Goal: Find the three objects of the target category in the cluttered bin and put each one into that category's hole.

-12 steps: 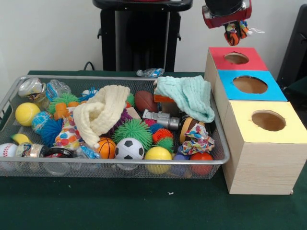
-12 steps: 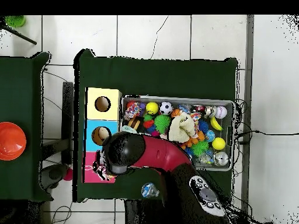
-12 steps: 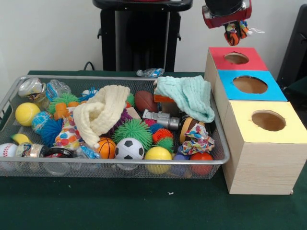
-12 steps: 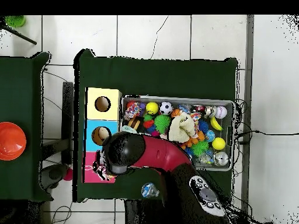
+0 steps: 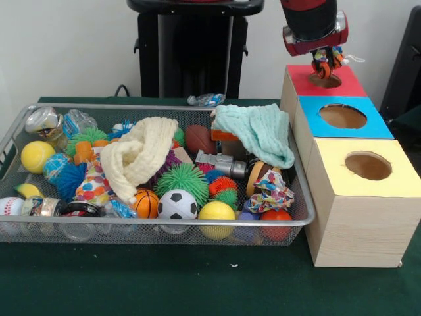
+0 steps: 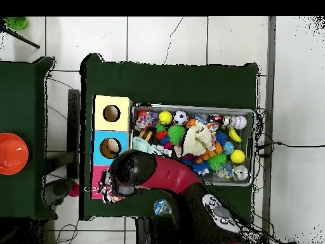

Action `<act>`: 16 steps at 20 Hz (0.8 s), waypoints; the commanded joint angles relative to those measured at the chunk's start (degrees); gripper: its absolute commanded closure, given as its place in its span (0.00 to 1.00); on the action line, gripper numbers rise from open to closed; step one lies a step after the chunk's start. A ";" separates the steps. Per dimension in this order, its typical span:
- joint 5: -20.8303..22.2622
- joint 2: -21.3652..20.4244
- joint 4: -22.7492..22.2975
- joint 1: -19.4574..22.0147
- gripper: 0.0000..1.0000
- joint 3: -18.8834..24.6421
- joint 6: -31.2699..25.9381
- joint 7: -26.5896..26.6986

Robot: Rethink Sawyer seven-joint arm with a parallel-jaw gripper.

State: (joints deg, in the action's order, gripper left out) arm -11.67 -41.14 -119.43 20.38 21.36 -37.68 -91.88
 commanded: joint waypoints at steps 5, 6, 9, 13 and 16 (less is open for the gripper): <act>-1.71 3.06 -1.45 0.16 1.00 1.46 6.30 -8.44; -1.84 3.03 -1.53 0.24 1.00 1.59 6.35 -8.47; -1.94 3.11 -1.36 0.34 1.00 1.71 6.27 -8.40; -1.88 3.35 -0.86 0.38 1.00 1.69 5.98 -8.22; -1.74 3.23 -0.54 0.08 1.00 1.21 5.44 -8.49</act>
State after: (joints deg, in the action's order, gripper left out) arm -11.68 -39.76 -119.46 20.28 21.36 -35.53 -91.88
